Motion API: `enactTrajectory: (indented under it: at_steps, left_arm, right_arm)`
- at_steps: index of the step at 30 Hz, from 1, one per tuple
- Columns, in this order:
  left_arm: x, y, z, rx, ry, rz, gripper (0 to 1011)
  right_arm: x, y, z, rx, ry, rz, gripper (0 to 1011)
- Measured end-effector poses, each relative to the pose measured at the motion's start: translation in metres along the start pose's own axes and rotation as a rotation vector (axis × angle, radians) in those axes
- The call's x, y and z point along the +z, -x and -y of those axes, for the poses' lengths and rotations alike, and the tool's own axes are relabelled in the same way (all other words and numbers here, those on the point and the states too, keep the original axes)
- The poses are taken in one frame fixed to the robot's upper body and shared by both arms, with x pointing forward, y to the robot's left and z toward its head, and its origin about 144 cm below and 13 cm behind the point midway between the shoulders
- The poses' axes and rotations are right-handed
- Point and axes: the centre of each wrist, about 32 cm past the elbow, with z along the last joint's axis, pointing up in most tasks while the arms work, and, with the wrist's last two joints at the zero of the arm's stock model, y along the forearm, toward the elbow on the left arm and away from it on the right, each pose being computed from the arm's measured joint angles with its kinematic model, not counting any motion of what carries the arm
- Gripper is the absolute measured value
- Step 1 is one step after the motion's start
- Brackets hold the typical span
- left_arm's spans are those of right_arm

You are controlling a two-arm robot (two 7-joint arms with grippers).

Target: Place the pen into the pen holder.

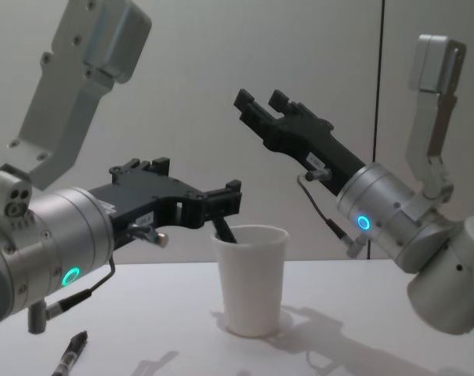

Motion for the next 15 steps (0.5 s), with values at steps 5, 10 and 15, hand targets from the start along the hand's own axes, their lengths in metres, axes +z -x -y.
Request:
enactTrajectory:
  at_steps: [5, 10, 15]
  left_arm:
    - [0.0000, 0.0000, 0.0000, 0.000, 0.000, 0.000, 1004]
    - [0.0000, 0.0000, 0.0000, 0.000, 0.000, 0.000, 1004]
    - [0.0000, 0.0000, 0.0000, 0.000, 0.000, 0.000, 1004]
  right_arm:
    - [0.0000, -0.0002, 0.0005, 0.001, 0.001, 0.004, 780]
    - [0.0003, -0.0015, 0.0019, -0.003, 0.009, 0.012, 937]
    - [0.0013, -0.0046, 0.0044, -0.022, 0.031, 0.022, 1002]
